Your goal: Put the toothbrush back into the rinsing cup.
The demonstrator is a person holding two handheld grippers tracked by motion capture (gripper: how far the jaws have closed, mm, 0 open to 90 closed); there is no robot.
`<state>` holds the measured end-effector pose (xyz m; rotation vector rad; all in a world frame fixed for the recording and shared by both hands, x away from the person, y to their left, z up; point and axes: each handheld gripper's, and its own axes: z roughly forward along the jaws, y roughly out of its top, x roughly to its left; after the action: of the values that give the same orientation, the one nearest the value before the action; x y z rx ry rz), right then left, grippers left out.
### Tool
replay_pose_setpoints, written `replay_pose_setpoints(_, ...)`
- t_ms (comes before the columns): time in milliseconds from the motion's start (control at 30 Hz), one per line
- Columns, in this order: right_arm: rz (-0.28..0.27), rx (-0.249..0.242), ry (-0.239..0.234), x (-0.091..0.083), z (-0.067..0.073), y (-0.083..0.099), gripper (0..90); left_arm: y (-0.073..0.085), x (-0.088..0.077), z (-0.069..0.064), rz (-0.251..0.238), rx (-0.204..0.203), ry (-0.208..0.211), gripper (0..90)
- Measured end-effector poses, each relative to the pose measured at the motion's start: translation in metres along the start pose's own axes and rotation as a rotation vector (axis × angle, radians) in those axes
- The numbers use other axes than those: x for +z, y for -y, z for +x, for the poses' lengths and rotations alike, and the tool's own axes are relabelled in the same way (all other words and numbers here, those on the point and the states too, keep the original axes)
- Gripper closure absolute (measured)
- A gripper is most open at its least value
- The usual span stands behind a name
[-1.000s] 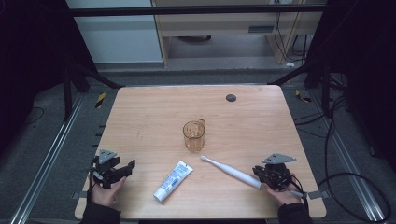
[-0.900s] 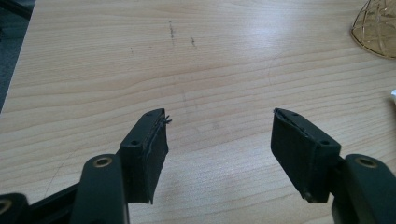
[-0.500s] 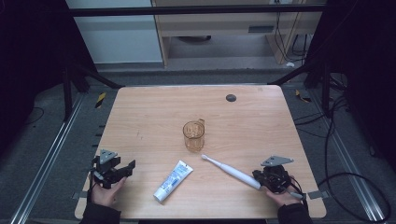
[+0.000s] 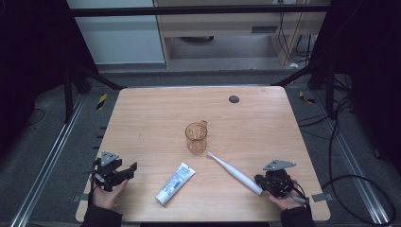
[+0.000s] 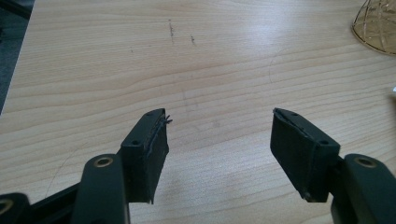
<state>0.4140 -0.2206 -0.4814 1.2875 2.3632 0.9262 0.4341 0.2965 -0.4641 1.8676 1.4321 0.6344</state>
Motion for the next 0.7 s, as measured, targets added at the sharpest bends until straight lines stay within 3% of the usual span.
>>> replay_pose_setpoints(200, -0.006, 0.018, 0.008, -0.001, 0.000, -0.001, 82.1, 0.000, 0.000, 0.000, -0.006, 0.008, -0.010, 35.6)
replay_pose_setpoints(367, -0.043, 0.010, 0.058, -0.006, 0.000, -0.004, 75.6, 0.000, 0.001, 0.000, -0.007, 0.023, -0.012, 35.2)
replay_pose_setpoints(500, -0.081, 0.045, 0.084, -0.009, -0.003, -0.008, 67.3, 0.000, 0.002, -0.002, -0.014, 0.046, -0.019, 32.7)
replay_pose_setpoints(700, -0.159, 0.026, 0.115, -0.016, -0.003, -0.016, 60.7, 0.000, 0.003, -0.002, -0.020, 0.053, -0.023, 31.9)
